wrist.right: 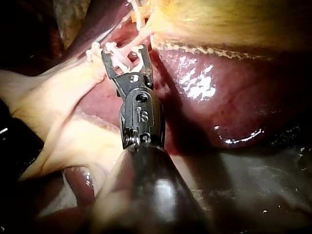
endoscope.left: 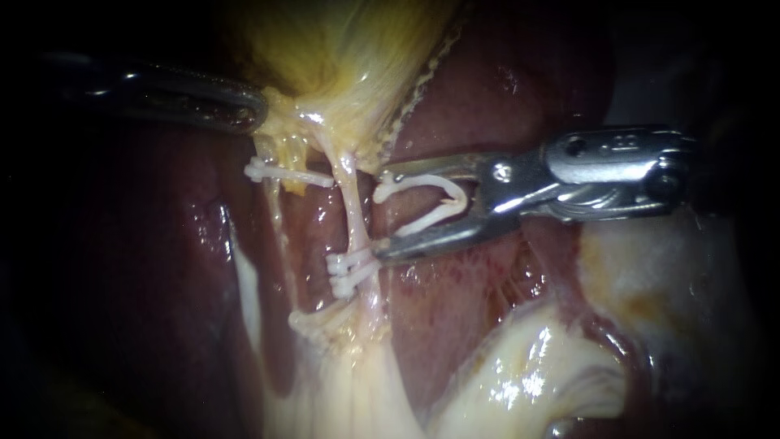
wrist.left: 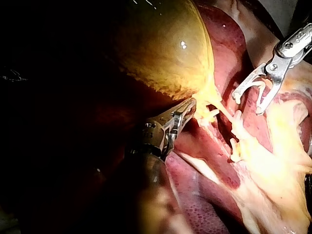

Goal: Clipping third clip right tube

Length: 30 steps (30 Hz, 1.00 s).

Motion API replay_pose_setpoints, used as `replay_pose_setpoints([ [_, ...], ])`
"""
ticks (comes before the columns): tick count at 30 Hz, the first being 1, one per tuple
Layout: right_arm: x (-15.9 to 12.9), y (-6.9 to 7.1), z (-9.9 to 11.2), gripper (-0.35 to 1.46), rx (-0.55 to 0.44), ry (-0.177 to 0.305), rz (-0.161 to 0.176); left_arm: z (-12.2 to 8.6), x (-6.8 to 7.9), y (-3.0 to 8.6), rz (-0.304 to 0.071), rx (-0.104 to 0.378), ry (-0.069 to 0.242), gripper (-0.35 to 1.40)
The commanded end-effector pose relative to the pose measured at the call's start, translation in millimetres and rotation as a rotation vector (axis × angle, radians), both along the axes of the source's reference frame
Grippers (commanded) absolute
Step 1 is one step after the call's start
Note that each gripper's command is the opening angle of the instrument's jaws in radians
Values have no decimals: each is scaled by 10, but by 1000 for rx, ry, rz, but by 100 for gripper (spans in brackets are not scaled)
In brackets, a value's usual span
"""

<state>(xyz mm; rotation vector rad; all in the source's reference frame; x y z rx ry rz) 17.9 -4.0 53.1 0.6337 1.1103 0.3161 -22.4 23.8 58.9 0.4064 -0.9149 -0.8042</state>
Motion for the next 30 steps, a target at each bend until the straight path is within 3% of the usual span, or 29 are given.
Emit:
replay_pose_setpoints([
  [1,-3,1,3,46,9,-3,3,0,0,0,0,0,0,-35],
  [10,-5,9,33,47,76,-30,30,0,0,0,0,0,0,-35],
  [16,4,6,57,47,167,-31,12,0,0,0,0,0,0,-35],
  [23,24,1,87,47,334,39,9,0,0,0,0,0,0,-35],
  [30,45,-9,102,48,405,91,29,0,0,0,0,0,0,-35],
])
